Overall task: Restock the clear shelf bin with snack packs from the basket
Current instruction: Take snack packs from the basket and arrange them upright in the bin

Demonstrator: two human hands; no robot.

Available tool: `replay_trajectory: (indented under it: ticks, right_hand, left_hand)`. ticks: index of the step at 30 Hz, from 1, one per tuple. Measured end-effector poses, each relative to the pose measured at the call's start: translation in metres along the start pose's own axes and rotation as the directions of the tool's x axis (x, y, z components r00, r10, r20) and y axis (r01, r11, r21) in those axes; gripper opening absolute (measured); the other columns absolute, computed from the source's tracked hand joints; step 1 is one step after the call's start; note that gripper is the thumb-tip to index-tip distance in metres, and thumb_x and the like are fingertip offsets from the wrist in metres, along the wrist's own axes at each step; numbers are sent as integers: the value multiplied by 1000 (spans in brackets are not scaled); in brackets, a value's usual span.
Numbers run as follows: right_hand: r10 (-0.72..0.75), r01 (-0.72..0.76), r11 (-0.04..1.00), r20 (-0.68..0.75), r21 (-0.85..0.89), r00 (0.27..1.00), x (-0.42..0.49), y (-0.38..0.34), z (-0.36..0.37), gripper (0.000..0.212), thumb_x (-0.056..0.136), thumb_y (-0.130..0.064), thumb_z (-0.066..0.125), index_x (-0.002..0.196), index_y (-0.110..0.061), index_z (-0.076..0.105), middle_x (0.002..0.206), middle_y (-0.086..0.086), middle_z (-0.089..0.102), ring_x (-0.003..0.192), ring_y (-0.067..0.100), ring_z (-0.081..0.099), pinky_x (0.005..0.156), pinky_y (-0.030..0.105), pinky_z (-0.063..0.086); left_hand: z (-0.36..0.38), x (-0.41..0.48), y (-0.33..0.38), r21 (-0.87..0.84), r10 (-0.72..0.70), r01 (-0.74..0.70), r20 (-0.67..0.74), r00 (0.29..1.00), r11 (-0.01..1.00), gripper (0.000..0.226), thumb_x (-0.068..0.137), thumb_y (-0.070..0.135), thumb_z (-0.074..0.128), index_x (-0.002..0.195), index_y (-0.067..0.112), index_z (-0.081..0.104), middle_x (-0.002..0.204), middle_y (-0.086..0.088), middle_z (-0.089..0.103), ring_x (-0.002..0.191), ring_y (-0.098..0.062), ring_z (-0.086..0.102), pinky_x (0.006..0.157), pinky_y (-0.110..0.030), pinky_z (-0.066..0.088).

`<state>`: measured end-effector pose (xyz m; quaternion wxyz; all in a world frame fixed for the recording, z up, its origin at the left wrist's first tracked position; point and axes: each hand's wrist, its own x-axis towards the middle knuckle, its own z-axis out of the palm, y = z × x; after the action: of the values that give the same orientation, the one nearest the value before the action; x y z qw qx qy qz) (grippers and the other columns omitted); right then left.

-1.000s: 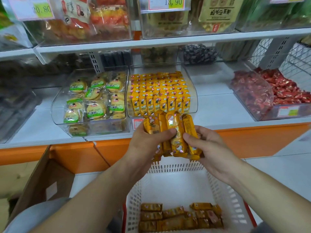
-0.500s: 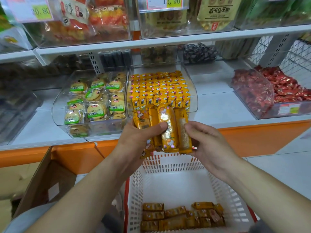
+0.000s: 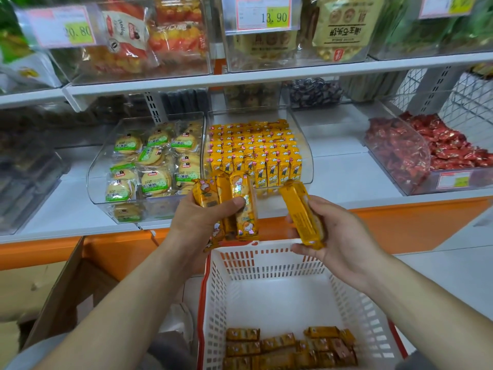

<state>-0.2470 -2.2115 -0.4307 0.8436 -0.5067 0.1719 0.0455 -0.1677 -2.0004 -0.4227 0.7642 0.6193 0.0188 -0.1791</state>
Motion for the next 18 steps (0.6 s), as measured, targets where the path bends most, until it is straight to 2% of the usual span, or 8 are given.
replay_trajectory:
  ticks: [2,5,9,13,16,18]
  right_hand:
    - [28,-28,999,9,-26,1000,-1,0,3,26,82,-34,66,97,-13,68,84,10,67,51,19,57,42,27,43]
    - [-12,14,995,24,-102,1000,-1,2,7,51,63,-30,79,108,-13,64,83,10,67,46,17,51,39,26,40]
    - [70,-66,996,57,-57,996,2,5,10,44,73,-38,71,105,-9,69,92,14,72,59,19,62,46,27,49]
    - [142,-145,989,91,24,986,6,7,10,42,86,-38,57,104,-4,74,84,8,66,57,16,53,48,25,44]
    - [140,-146,988,99,54,985,9,10,10,46,88,-35,53,113,0,69,78,9,62,55,16,51,46,25,42]
    - [127,-132,990,85,55,988,10,12,12,41,90,-36,53,112,-3,65,78,12,62,52,17,49,45,26,39]
  left_hand:
    - [-1,-1,0,-9,5,-5,10,1000,1000,45,64,17,86,106,15,70,96,-12,80,80,-35,79,55,-39,62]
    - [-2,-4,0,-16,6,-5,19,1000,1000,45,65,15,85,107,12,68,94,-13,80,79,-35,79,55,-39,62]
    - [-4,-5,-1,1,2,-2,17,1000,1000,50,65,15,85,112,10,67,97,-13,80,83,-35,79,59,-40,63]
    - [-7,-5,-1,3,1,-1,25,1000,1000,46,64,17,86,107,12,70,98,-14,80,84,-35,79,59,-40,63]
    - [-9,-5,0,6,2,-2,13,1000,1000,49,62,17,87,108,13,69,96,-12,81,82,-33,79,58,-38,62]
    - [-11,-4,2,16,13,-13,3,1000,1000,52,62,18,87,110,13,68,94,-9,81,81,-31,79,57,-37,62]
